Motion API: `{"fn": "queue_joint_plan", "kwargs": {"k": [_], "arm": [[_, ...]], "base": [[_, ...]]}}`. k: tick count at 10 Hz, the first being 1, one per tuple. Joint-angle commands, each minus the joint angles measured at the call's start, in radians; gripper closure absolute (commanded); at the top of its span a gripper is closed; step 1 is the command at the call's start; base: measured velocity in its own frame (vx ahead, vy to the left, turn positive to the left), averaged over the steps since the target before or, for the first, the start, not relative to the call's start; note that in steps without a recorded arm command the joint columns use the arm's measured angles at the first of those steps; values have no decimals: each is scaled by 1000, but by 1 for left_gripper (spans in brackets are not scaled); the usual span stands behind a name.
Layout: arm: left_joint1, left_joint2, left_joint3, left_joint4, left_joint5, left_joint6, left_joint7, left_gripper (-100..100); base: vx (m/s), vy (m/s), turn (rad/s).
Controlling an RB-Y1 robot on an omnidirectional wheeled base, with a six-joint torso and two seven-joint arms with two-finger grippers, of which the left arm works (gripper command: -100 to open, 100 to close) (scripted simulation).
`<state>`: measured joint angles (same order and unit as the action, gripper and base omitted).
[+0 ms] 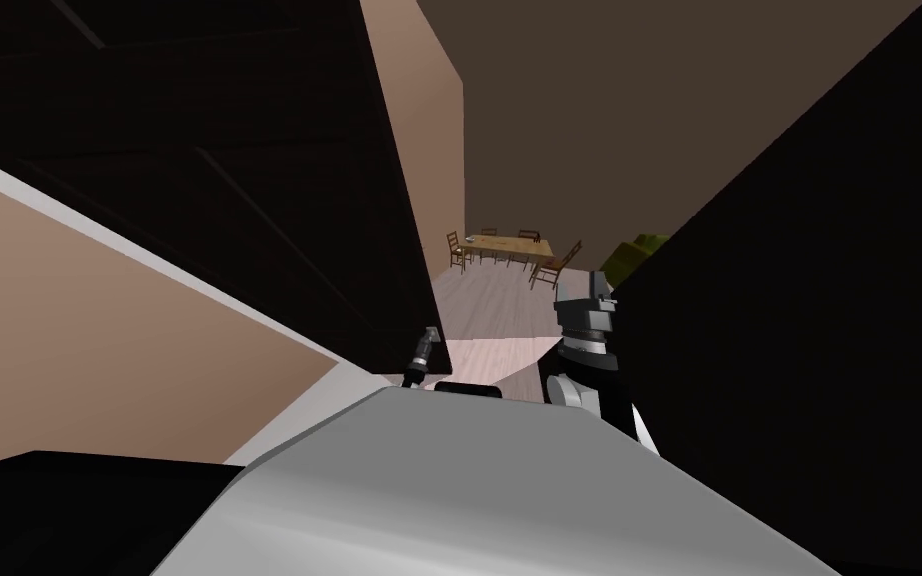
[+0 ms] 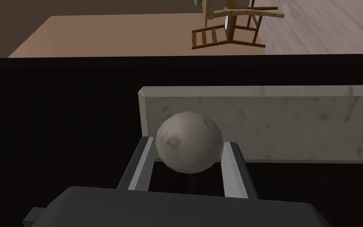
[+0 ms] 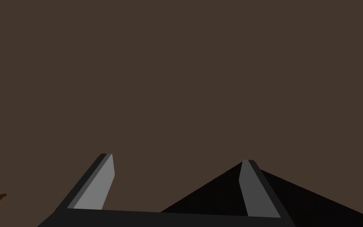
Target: Push the door open
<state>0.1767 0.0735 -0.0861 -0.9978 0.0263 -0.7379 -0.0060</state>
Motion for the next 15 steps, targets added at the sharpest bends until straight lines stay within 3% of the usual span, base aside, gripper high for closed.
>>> {"fn": "queue_joint_plan", "kwargs": {"k": [1, 3, 4, 7, 9, 10, 15], "arm": [[-12, 14, 30, 17, 12, -14, -2, 100], [-22, 15, 57, 25, 23, -12, -10, 100], [-6, 4, 42, 11, 22, -11, -9, -100], [6, -6, 40, -4, 28, -5, -5, -100], [15, -23, 39, -18, 33, 0, -1, -100], [13, -18, 39, -13, 31, -2, -3, -100], [2, -15, 52, 9, 36, -23, -9, -100]], "base": [[164, -48, 61], [151, -40, 93], [-57, -96, 80], [-210, -63, 40], [-205, -108, 50], [-107, -53, 14], [210, 3, -26]]}}
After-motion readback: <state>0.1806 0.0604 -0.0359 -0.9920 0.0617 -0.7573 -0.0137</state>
